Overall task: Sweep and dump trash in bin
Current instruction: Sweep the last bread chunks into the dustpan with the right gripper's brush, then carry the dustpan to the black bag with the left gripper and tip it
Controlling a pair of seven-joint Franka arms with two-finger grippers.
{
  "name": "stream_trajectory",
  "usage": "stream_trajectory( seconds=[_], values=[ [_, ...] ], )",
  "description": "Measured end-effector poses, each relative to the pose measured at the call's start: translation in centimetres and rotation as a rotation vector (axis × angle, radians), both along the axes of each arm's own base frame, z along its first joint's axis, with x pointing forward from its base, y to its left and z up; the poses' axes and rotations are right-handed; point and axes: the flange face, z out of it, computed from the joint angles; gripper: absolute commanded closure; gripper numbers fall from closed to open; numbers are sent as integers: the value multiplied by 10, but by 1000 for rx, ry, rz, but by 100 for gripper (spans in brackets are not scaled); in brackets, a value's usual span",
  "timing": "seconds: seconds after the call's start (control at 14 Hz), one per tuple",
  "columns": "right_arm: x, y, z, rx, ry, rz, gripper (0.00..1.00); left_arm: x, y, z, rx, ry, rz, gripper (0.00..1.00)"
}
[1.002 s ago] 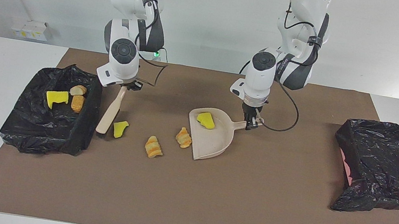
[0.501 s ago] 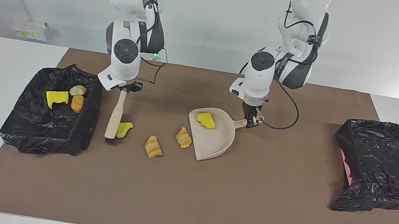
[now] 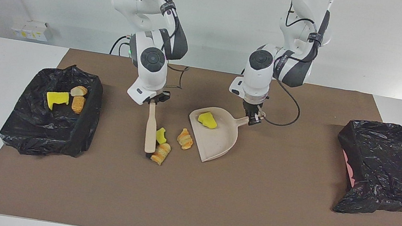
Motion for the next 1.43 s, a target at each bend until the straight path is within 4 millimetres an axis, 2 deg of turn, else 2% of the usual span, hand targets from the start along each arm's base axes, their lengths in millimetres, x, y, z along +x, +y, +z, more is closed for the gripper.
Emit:
stream_trajectory(
  seconds=[0.14,0.36,0.5,0.64,1.0,1.14,1.43],
  values=[
    [-7,38,-5,47,10,32,100,-2,-1,1,2,0,6,100],
    [-37,94,2,95,44,112,100,-2,-1,0,3,1,7,100],
    [-56,116,11,102,77,152,100,-2,-1,1,2,0,7,100],
    [-68,120,27,86,98,171,100,-1,-1,1,-3,-6,0,100],
    [-79,107,77,102,109,134,100,4,1,-1,-39,-44,-39,100],
    [-79,103,85,96,96,106,100,13,9,-1,-55,-63,-54,100],
    [-76,105,87,74,62,-11,100,35,33,-2,-104,-86,-117,100]
  ],
)
